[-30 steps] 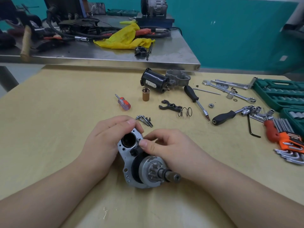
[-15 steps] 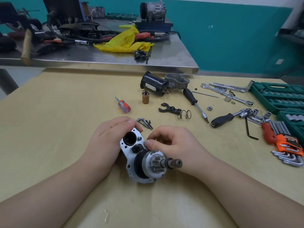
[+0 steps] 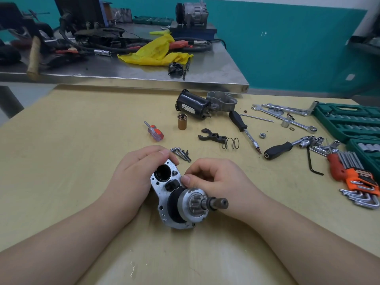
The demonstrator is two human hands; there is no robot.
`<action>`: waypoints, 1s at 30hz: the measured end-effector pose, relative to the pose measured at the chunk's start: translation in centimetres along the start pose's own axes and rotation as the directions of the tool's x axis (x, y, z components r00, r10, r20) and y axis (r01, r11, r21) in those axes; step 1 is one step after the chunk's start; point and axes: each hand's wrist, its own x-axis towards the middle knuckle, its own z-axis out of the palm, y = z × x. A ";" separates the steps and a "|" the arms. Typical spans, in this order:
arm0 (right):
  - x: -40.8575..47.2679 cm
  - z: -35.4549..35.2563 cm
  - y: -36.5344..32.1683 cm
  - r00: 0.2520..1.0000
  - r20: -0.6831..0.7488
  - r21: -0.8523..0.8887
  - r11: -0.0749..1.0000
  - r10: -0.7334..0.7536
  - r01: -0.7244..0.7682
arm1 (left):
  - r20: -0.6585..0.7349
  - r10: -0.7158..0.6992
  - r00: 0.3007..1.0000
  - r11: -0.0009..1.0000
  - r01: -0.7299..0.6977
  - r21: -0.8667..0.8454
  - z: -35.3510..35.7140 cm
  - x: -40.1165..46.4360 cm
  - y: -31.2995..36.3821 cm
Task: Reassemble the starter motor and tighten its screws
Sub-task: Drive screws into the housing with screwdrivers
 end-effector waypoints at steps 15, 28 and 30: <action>0.3 -0.4 -0.4 0.998 -0.054 0.124 0.992 0.031 -0.024 | 0.015 -0.014 1.000 1.000 0.015 -0.017 -0.2 0.1 -0.1; -1.4 -4.2 -0.8 0.941 -0.208 0.153 0.959 0.266 -0.237 | 0.009 -0.016 1.000 0.999 0.016 0.043 -0.2 0.3 -0.2; -2.0 -5.4 -0.3 0.921 -0.253 0.135 0.953 0.297 -0.271 | 0.002 -0.008 1.000 0.999 0.008 0.051 -0.2 0.3 -0.3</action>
